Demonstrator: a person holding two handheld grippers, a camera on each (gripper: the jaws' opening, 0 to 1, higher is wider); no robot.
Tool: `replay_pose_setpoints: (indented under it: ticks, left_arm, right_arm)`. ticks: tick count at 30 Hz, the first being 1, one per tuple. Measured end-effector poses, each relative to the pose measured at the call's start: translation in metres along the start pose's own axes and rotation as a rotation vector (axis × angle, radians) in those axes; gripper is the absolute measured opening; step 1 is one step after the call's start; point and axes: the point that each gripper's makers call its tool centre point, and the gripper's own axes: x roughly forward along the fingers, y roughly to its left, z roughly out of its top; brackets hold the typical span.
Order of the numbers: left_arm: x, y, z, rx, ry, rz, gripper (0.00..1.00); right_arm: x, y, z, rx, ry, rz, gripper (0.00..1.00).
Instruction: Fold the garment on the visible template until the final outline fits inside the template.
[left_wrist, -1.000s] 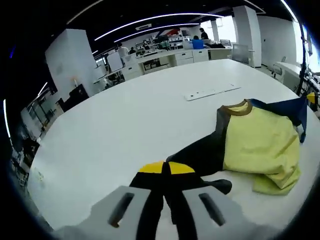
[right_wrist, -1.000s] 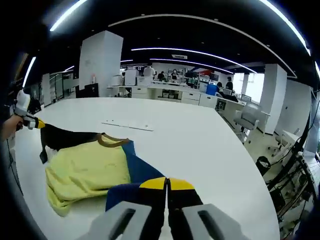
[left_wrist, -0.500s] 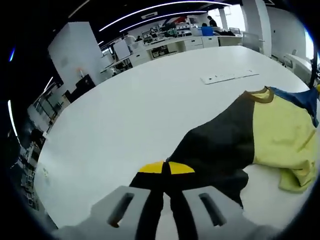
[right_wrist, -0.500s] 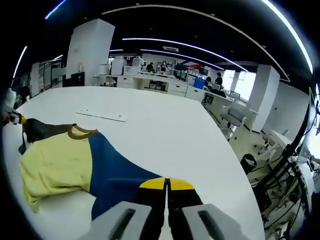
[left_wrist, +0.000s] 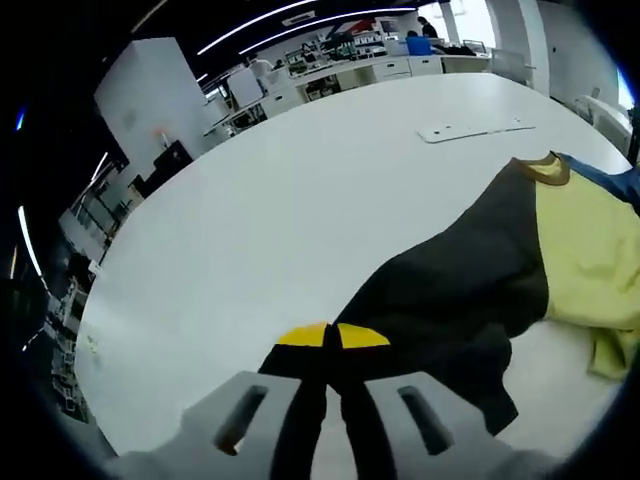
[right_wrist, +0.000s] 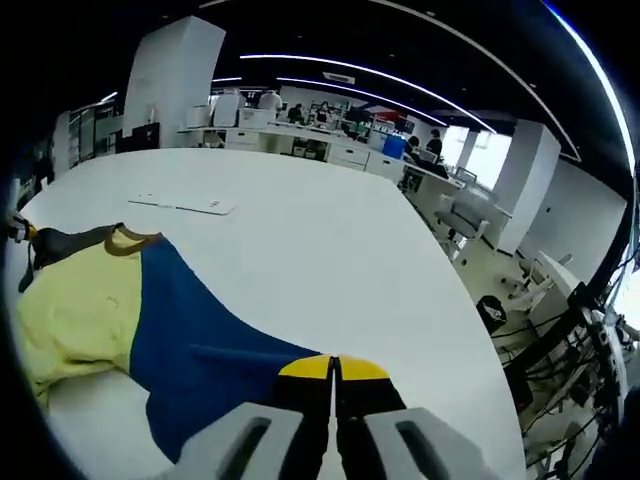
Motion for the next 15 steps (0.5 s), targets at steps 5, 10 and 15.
replay_pose_setpoints:
  ticks: [5,10,15]
  left_arm:
    - [-0.005,-0.001,0.000,-0.004,-0.012,-0.009,0.09]
    - [-0.017,-0.008,0.005,0.012,-0.065,-0.040,0.30]
    - [-0.034,-0.018,0.007,-0.020,-0.121,-0.088,0.50]
  right_arm:
    - [0.002,0.012,-0.005,0.017,0.022,0.061,0.00]
    - [-0.009,0.022,-0.003,0.071,0.016,0.090,0.17]
    - [-0.025,0.039,0.000,0.088,0.006,0.151,0.30]
